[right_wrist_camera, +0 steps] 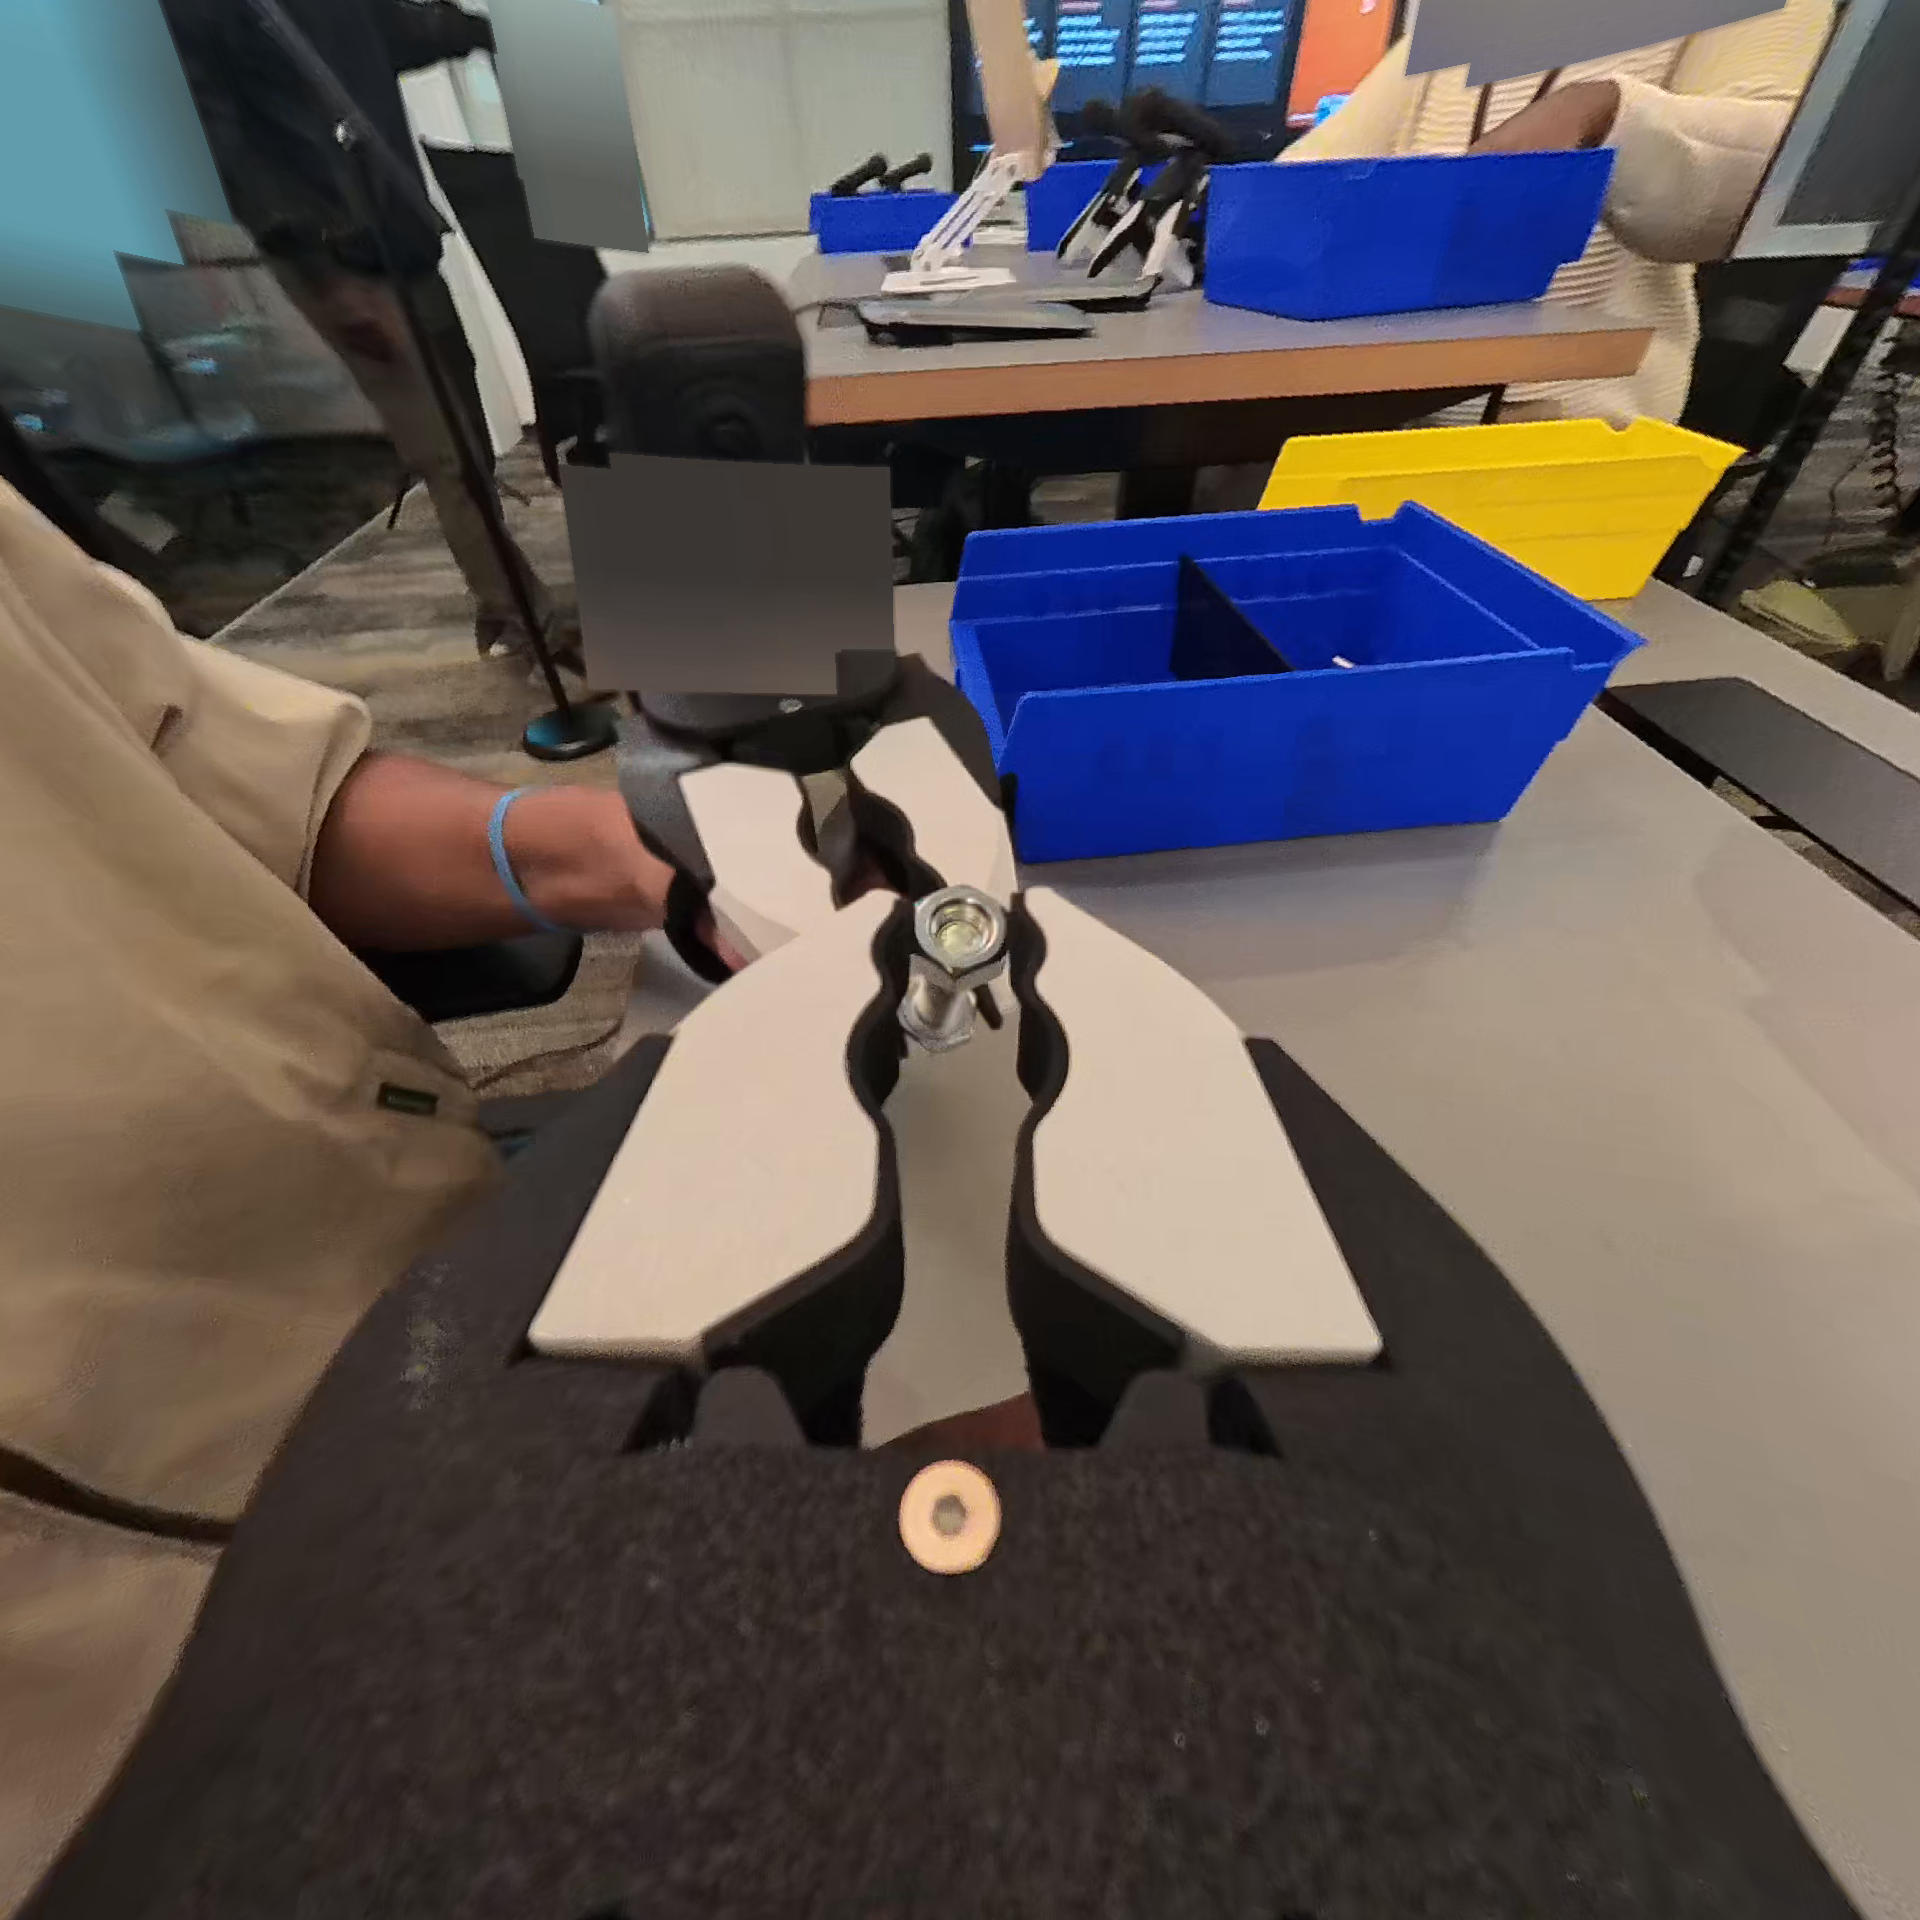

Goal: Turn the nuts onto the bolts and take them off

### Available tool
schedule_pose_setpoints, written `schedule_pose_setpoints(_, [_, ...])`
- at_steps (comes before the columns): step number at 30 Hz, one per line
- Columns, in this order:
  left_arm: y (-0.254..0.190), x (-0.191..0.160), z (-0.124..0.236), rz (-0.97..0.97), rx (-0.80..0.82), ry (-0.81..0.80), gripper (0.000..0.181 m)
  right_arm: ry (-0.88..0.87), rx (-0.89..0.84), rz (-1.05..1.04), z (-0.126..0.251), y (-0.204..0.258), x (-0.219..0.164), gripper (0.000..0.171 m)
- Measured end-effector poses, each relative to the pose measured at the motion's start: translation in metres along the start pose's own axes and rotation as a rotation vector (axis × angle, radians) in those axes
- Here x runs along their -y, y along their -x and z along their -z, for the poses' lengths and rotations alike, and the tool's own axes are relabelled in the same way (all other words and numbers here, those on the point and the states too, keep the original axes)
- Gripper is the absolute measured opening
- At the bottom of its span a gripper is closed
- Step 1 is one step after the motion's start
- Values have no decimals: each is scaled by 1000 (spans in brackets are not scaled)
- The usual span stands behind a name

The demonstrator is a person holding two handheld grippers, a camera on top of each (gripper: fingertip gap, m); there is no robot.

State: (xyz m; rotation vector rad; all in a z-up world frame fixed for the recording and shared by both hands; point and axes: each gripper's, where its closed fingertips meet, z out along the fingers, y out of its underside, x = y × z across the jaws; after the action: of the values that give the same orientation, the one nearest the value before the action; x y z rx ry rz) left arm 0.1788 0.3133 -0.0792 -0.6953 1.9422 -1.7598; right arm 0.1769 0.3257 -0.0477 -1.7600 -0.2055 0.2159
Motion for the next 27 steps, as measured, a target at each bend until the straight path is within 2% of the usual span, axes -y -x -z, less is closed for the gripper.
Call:
schedule_pose_setpoints(10, [14,8,-3,-212,318,64,19,-83,-182,-183,5,-12,7,18])
schedule_pose_setpoints(16, [9,8,-6,-152,254,47,19,-119,-156,-166,7,-6,9,18])
schedule_pose_setpoints(22, [8,10,-4,-138,232,40,19,-58,-139,-83,10,-2,4,33])
schedule_pose_setpoints(27, [7,6,-6,-126,213,47,19,-62,-149,-109,10,-7,-5,31])
